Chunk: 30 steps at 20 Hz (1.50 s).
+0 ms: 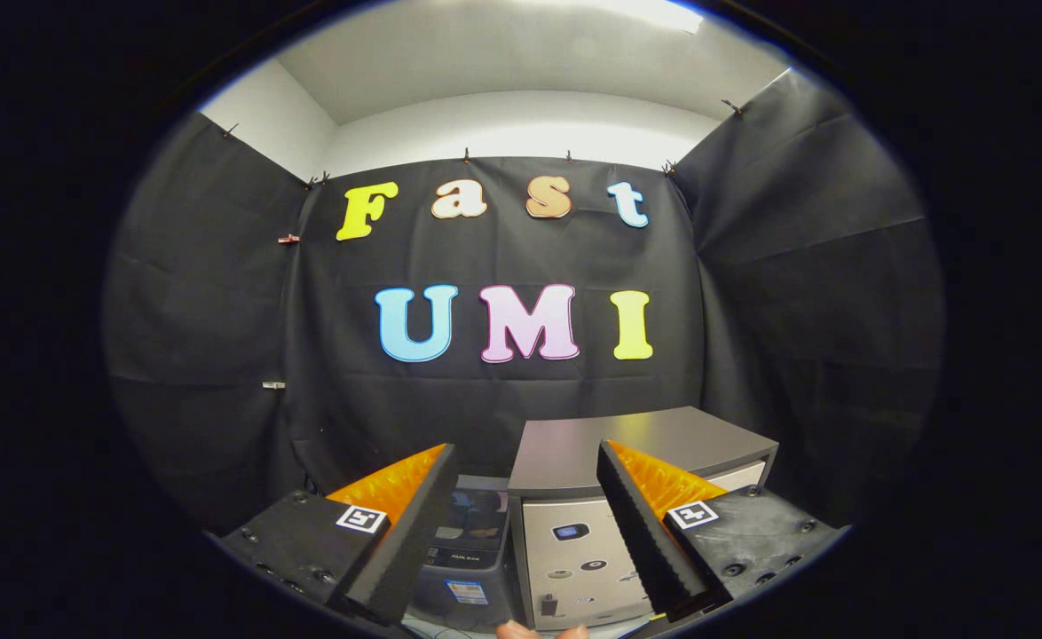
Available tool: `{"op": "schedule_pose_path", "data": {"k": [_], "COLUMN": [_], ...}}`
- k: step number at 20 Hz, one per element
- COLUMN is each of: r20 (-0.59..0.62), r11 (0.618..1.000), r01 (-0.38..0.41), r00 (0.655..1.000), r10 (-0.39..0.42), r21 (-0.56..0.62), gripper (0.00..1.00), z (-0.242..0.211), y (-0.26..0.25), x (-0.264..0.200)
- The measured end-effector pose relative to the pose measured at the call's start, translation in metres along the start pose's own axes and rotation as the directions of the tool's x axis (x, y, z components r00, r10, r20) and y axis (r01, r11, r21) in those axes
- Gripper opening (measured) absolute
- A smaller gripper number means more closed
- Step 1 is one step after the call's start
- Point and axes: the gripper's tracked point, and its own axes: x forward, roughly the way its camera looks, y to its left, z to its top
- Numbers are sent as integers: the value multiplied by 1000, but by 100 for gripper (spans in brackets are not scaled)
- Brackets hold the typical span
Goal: Put the clothes into the washing machine and then close the washing machine lid.
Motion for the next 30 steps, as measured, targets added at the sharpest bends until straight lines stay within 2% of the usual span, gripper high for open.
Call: {"op": "schedule_pose_path", "data": {"k": [30], "r20": [1], "r11": [1000], "r01": [5], "r00": [1000], "r10": [-5], "r21": [1], "gripper": [99], "z": [1], "y": [-3], "x": [-3]}}
